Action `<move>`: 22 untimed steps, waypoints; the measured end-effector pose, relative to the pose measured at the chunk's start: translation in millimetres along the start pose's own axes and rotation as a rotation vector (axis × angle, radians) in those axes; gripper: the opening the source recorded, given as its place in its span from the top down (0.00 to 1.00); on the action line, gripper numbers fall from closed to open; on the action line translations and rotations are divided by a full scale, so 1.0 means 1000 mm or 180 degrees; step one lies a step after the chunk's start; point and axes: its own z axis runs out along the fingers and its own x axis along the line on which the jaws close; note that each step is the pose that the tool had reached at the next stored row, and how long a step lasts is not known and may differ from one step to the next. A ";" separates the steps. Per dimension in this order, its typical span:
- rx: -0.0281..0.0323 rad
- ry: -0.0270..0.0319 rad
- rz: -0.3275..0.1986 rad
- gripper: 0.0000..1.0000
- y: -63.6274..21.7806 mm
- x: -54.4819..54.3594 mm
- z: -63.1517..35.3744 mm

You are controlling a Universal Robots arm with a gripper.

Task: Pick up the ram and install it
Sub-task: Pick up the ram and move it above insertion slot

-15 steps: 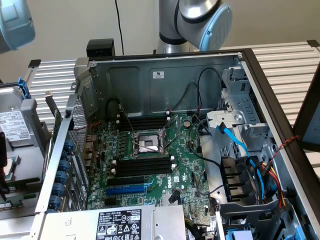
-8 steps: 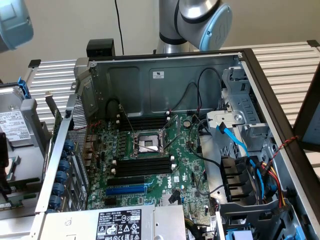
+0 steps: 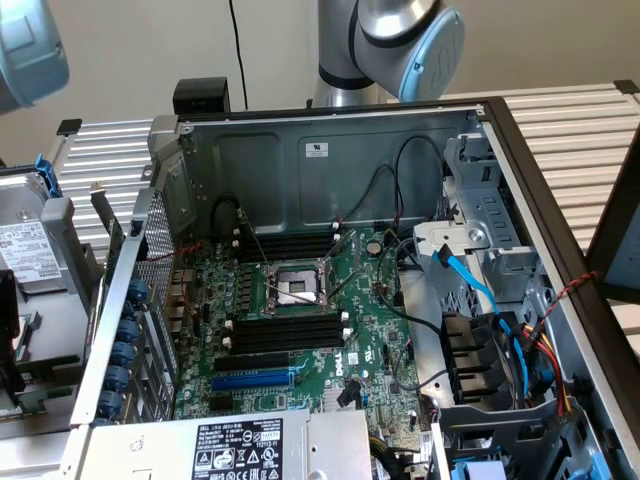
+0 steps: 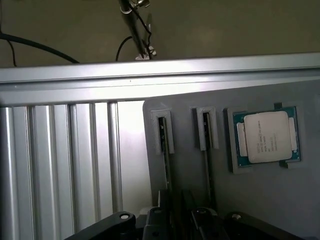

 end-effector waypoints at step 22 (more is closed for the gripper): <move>0.0005 0.0071 -0.0018 0.75 0.0000 0.000 0.0016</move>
